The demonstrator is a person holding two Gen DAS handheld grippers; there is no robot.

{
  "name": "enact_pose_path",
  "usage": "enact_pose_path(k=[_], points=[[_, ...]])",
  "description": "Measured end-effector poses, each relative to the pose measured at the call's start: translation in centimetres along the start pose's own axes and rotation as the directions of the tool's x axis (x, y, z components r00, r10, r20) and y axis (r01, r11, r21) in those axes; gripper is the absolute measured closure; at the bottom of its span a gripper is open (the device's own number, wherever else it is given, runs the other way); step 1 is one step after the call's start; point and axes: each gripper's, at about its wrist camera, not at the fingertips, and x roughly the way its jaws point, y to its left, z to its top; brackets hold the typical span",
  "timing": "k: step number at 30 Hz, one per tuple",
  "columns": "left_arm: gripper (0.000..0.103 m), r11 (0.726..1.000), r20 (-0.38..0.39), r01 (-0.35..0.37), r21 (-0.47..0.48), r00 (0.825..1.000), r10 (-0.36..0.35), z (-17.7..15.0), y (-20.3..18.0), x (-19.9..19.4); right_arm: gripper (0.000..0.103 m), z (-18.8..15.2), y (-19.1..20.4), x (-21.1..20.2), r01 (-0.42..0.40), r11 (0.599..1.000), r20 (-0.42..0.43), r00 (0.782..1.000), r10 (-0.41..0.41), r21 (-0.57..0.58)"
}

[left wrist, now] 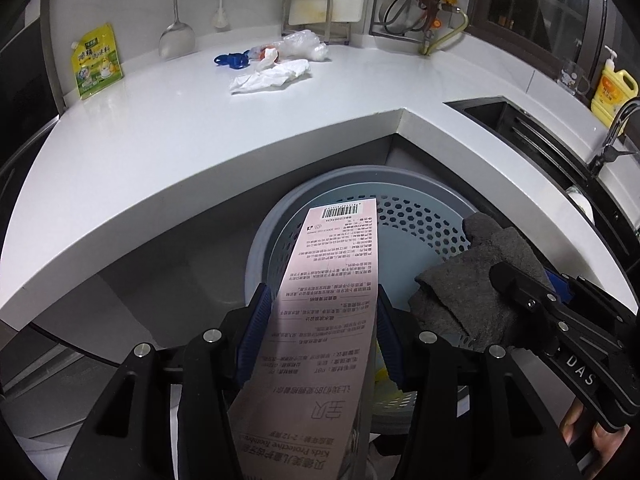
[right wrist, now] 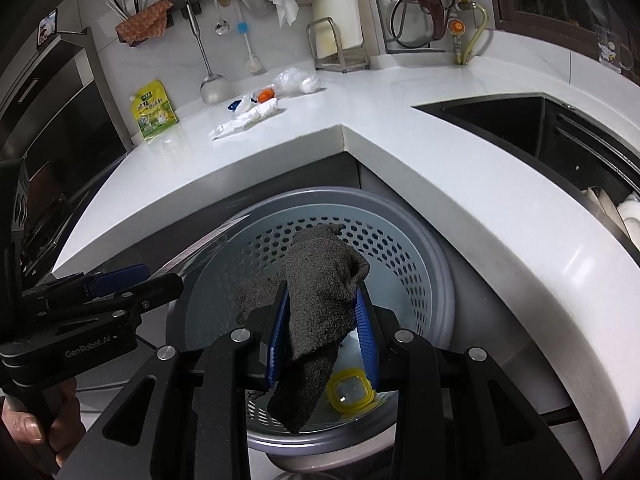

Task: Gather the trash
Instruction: 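Open the left gripper dropping the receipt while the right drops the cloth into the bin, then move both open grippers back to the remaining trash on the counter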

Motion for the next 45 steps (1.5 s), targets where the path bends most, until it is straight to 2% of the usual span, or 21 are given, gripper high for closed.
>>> enact_pose_path(k=[4, 6, 8, 9, 14, 33, 45], points=[[0.052, 1.000, -0.005, -0.002, -0.010, 1.000, 0.002, -0.1, 0.3, 0.2, 0.072, 0.0, 0.0, 0.2, 0.003, 1.000, -0.008, 1.000, -0.003, -0.001], [0.048, 1.000, -0.004, -0.005, -0.010, 1.000, 0.005, -0.2, 0.4, 0.2, 0.068, 0.0, -0.1, 0.1, 0.008, 1.000, -0.003, 1.000, -0.008, -0.001], [0.033, 1.000, 0.006, -0.013, -0.017, 1.000, 0.013, -0.2, 0.6, -0.1, 0.049, 0.1, -0.3, -0.3, 0.017, 1.000, 0.014, 1.000, -0.017, 0.004], [0.030, 1.000, 0.012, -0.023, -0.021, 1.000, 0.023, -0.2, 0.7, -0.2, 0.048, 0.1, -0.3, -0.5, 0.019, 1.000, 0.026, 0.999, -0.019, 0.006], [0.025, 0.999, 0.026, -0.025, -0.034, 0.999, 0.025, 0.0, 1.0, -0.6, 0.047, 0.2, -0.7, -0.8, 0.018, 1.000, 0.032, 0.999, -0.019, 0.019], [0.019, 0.998, 0.058, -0.057, -0.036, 0.997, 0.059, 0.5, 1.7, -1.0, 0.045, 0.4, -1.2, -0.3, -0.027, 0.998, 0.036, 0.999, 0.025, 0.058], [0.010, 0.998, 0.113, -0.045, -0.040, 0.992, 0.049, 1.8, 2.1, -1.9, 0.035, 2.2, -0.8, -0.4, -0.021, 0.999, 0.078, 0.997, 0.018, 0.041]])
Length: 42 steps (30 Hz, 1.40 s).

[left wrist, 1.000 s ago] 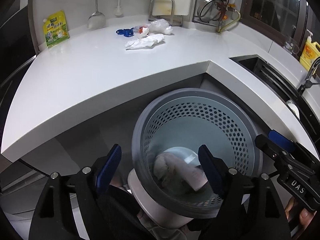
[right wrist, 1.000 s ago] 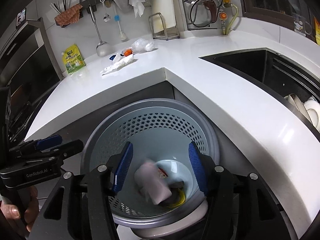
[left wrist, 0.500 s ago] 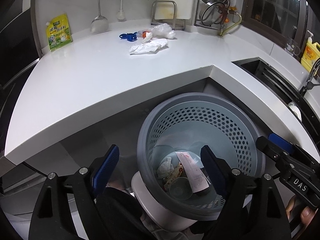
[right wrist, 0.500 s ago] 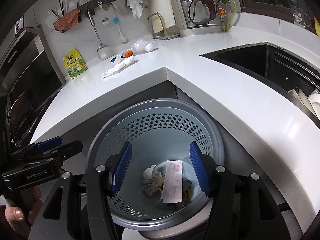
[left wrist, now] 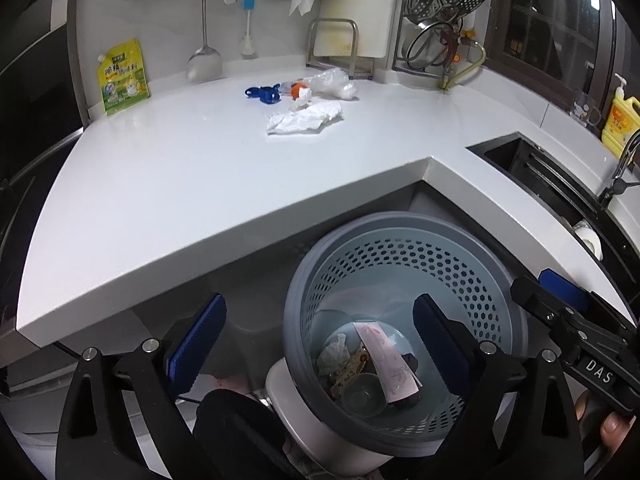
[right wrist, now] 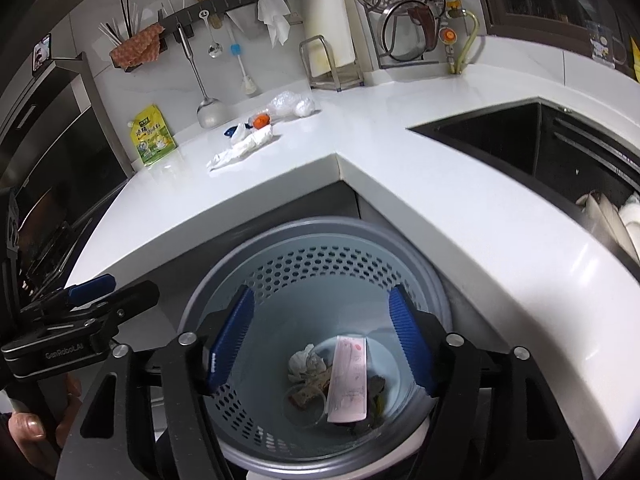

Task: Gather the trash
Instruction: 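Move both open grippers back to the remaining trash on the counter, then grasp the white tissue with the left gripper while the right grasps the clear plastic bag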

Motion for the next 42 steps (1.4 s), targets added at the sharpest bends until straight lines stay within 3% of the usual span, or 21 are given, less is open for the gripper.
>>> enact_pose_path(k=[11, 21, 26, 33, 42], points=[[0.007, 0.999, 0.134, -0.053, 0.001, 0.990, 0.053, 4.2, 0.8, -0.7, 0.030, 4.7, -0.3, 0.4, 0.037, 0.998, 0.086, 0.996, -0.034, -0.043], [0.006, 0.991, 0.180, -0.107, -0.078, 0.976, 0.119, 9.8, 2.1, 0.8, 0.027, 12.0, 0.0, 2.8, 0.007, 0.993, 0.113, 0.994, 0.007, -0.121], [0.006, 0.976, 0.163, -0.150, -0.155, 0.971, 0.175, 11.8, 2.4, 2.6, 0.027, 16.1, 0.9, 5.2, -0.023, 0.977, 0.073, 0.997, 0.039, -0.213], [0.006, 0.947, 0.109, -0.185, -0.261, 0.970, 0.219, 13.4, 2.0, 6.3, 0.027, 21.0, 2.0, 10.9, -0.099, 0.926, -0.017, 0.995, 0.099, -0.365], [0.006, 0.911, 0.010, -0.272, -0.310, 0.957, 0.289, 15.5, 1.8, 10.8, 0.027, 25.4, 2.0, 19.4, -0.236, 0.845, -0.162, 0.970, 0.180, -0.479]])
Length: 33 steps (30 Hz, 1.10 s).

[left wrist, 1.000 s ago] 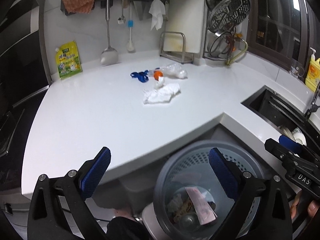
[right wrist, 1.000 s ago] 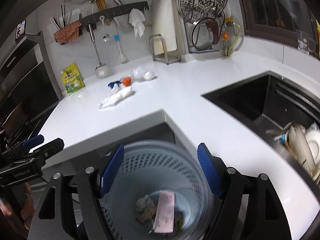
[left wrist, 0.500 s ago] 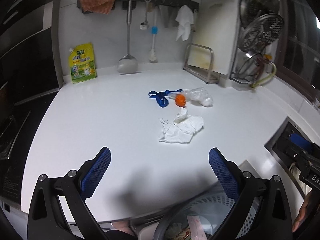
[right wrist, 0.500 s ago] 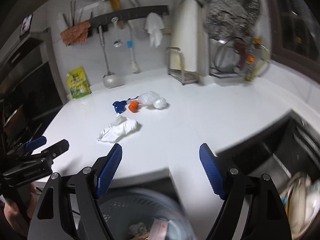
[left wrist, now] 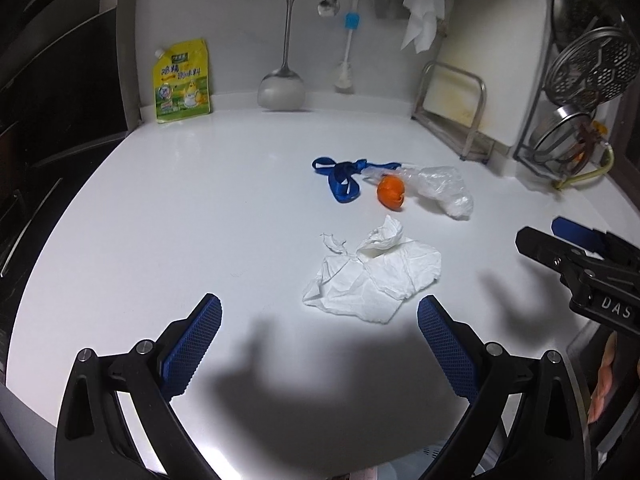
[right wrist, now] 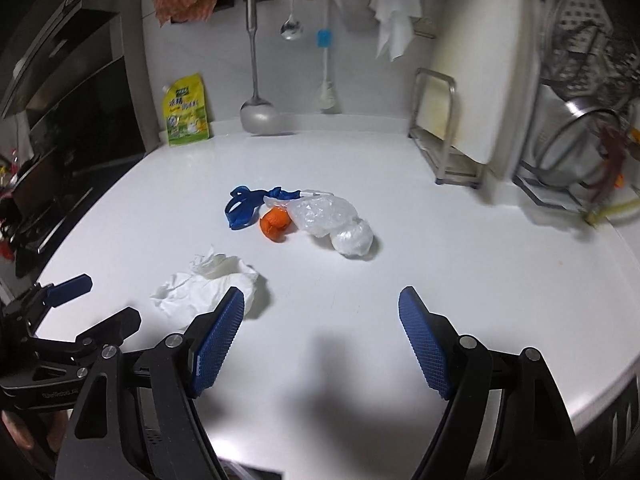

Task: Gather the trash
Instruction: 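Grasp the white tissue with the left gripper while the right grasps the clear plastic bag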

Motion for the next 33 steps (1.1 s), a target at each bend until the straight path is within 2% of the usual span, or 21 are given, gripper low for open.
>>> enact_pose_path(k=[4, 10, 14, 18, 24, 28, 30, 31, 32, 33], points=[[0.006, 0.999, -0.019, -0.032, -0.006, 0.999, 0.031, 0.7, -0.7, 1.5, 0.027, 1.4, -1.0, 2.7, -0.036, 0.998, -0.023, 0.999, 0.035, -0.053], [0.006, 0.999, -0.075, -0.029, -0.036, 0.997, 0.026, 1.5, -1.5, 3.7, 0.027, 2.8, -2.6, 6.5, -0.113, 0.992, -0.062, 0.992, 0.109, -0.056], [0.006, 0.999, -0.099, -0.033, -0.036, 0.995, 0.030, 1.8, -2.2, 5.0, 0.027, 3.5, -2.8, 8.1, -0.107, 0.991, -0.077, 0.992, 0.101, -0.083], [0.006, 0.999, -0.125, -0.047, -0.024, 0.991, 0.044, 2.2, -2.7, 6.3, 0.027, 4.1, -3.0, 9.5, -0.138, 0.987, -0.108, 0.986, 0.129, -0.085], [0.007, 0.998, -0.154, -0.035, -0.042, 0.988, 0.028, 2.6, -2.9, 7.7, 0.027, 4.7, -2.7, 11.1, -0.123, 0.987, -0.126, 0.986, 0.109, -0.106], [0.007, 0.999, -0.138, -0.033, -0.032, 0.990, 0.028, 2.7, -3.1, 7.9, 0.028, 4.7, -3.0, 11.8, -0.118, 0.989, -0.130, 0.986, 0.106, -0.090], [0.009, 0.999, -0.132, -0.025, -0.036, 0.991, 0.020, 2.7, -3.0, 7.9, 0.034, 4.7, -3.0, 12.2, -0.118, 0.989, -0.134, 0.985, 0.105, -0.087], [0.013, 0.999, -0.127, -0.020, -0.036, 0.992, 0.015, 2.8, -2.9, 7.8, 0.045, 4.7, -3.0, 12.2, -0.118, 0.989, -0.138, 0.985, 0.105, -0.088], [0.020, 0.999, -0.123, -0.020, -0.033, 0.992, 0.016, 2.8, -2.9, 7.8, 0.052, 4.6, -2.9, 12.4, -0.116, 0.990, -0.144, 0.984, 0.103, -0.086], [0.024, 0.999, -0.122, -0.019, -0.030, 0.992, 0.015, 2.9, -3.0, 7.8, 0.054, 4.6, -2.8, 12.5, -0.115, 0.990, -0.145, 0.984, 0.102, -0.086]])
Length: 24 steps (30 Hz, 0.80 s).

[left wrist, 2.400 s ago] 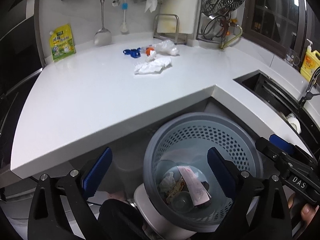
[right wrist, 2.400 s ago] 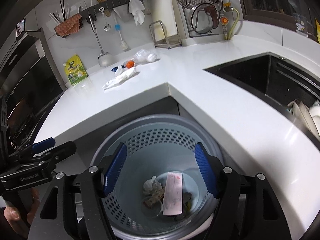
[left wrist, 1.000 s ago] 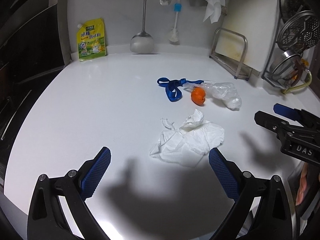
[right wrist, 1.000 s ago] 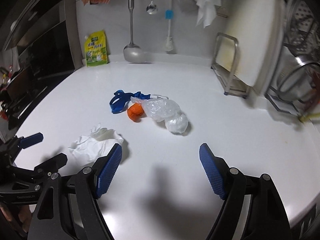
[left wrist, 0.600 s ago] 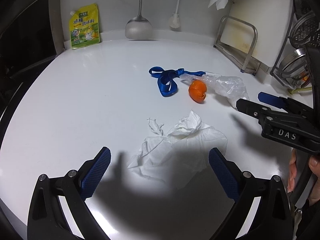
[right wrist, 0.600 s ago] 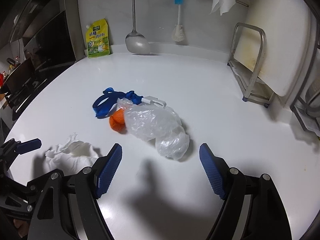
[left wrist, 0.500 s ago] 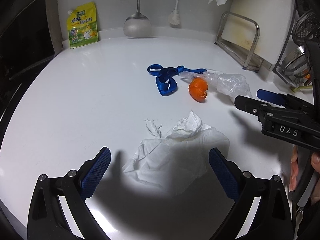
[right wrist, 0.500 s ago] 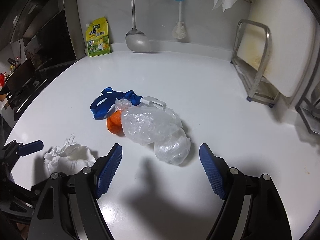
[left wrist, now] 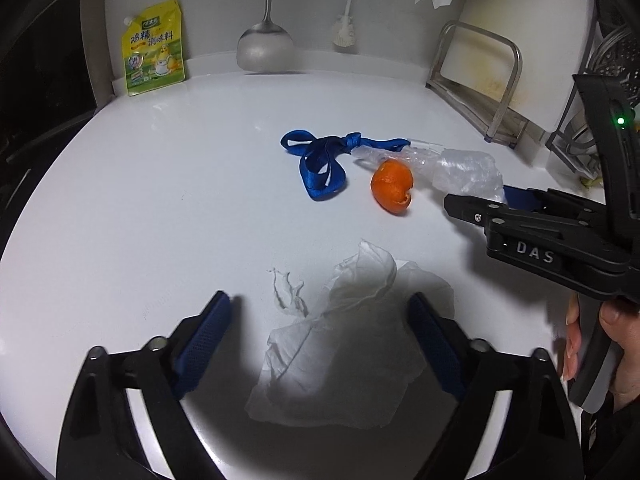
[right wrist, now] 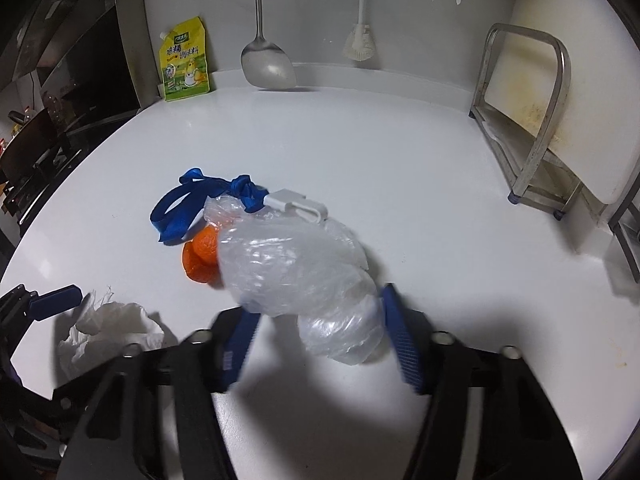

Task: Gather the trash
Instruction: 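Grasp the white tissue with the left gripper while the right grasps the clear plastic bag, then carry the tissue in the left gripper while the right carries the bag over the bin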

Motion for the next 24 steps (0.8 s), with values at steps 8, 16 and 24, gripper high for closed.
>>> enact_pose_path(k=[8, 16, 24], points=[[0.076, 0.999, 0.022, 0.023, 0.030, 0.999, -0.024, 0.1, 0.0, -0.3, 0.067, -0.2, 0.6, -0.6, -0.004, 1.000, 0.016, 1.000, 0.004, 0.008], [0.087, 0.995, 0.029, 0.084, 0.051, 0.996, -0.086, -0.9, 0.4, -1.5, 0.068, -1.9, 1.1, -2.7, 0.019, 0.998, 0.025, 0.999, -0.021, 0.057], [0.088, 0.988, 0.047, 0.129, 0.083, 0.990, -0.133, -2.1, 1.6, -3.9, 0.068, -3.3, 1.9, -6.0, 0.052, 0.988, 0.058, 0.996, -0.061, 0.143]])
